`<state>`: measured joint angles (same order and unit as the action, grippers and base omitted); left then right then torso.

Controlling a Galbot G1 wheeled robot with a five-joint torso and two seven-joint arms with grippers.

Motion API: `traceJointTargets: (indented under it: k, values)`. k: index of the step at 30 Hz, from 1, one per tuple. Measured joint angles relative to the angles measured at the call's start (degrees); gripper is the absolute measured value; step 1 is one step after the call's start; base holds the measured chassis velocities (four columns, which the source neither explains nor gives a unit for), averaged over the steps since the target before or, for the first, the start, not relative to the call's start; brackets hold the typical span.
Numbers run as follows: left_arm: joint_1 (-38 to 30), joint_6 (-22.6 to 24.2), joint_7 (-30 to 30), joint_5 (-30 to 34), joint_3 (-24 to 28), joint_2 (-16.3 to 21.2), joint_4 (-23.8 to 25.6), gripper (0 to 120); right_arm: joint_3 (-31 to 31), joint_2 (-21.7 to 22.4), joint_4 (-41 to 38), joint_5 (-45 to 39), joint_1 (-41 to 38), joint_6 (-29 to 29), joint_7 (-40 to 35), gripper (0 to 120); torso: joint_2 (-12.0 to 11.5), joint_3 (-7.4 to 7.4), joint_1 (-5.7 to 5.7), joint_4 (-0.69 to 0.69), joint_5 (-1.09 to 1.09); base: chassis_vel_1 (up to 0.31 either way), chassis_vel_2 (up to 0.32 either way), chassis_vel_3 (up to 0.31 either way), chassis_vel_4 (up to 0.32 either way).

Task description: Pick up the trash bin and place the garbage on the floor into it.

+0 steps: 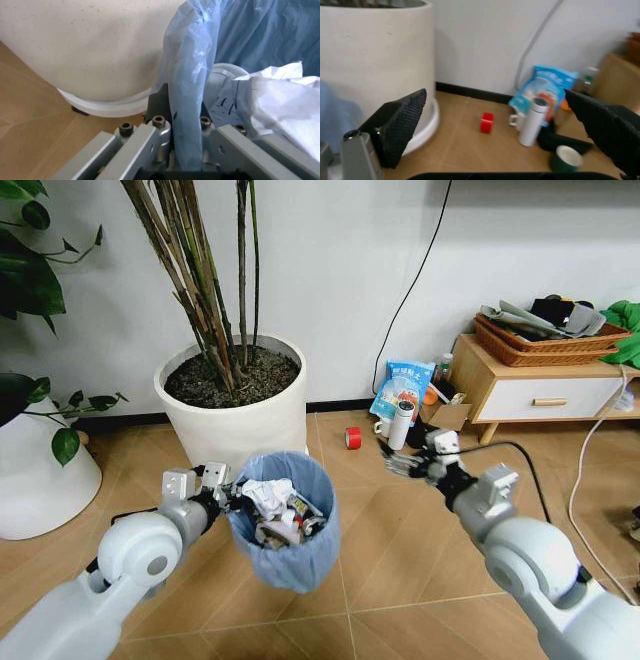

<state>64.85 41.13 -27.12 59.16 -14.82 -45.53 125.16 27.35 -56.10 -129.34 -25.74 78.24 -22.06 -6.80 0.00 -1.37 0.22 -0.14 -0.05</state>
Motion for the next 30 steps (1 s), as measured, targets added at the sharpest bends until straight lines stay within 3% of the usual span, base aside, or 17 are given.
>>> traceJointTargets:
  k: [6,10,14,30]
  values:
    - [1.10,-0.28,-0.48,-2.45,-0.55,-1.02,0.51,0,2.91,-3.26,-0.72,3.88,3.95,0.71,0.30,100,0.00,0.00,0.00,0.00,0.01,0.000,0.000,0.000,0.000]
    - [5.71,-1.31,-0.82,-7.73,-2.32,-3.71,2.40,0,4.86,-10.35,-1.77,9.41,7.69,1.81,0.48,100,0.00,0.00,0.00,0.01,0.01,0.000,0.000,0.000,0.000]
    - [8.74,-1.48,-0.43,-9.49,-3.61,-4.41,3.55,0,4.95,-12.24,-2.26,11.62,8.76,2.41,0.47,100,0.00,0.00,0.00,0.02,0.02,0.000,0.000,0.000,0.000]
    - [15.06,-2.06,0.80,-12.69,-6.22,-5.83,6.11,0,4.04,-13.02,-3.75,14.03,12.17,3.51,0.56,100,0.00,-0.01,0.00,0.02,0.01,0.046,0.039,-0.037,-0.044]
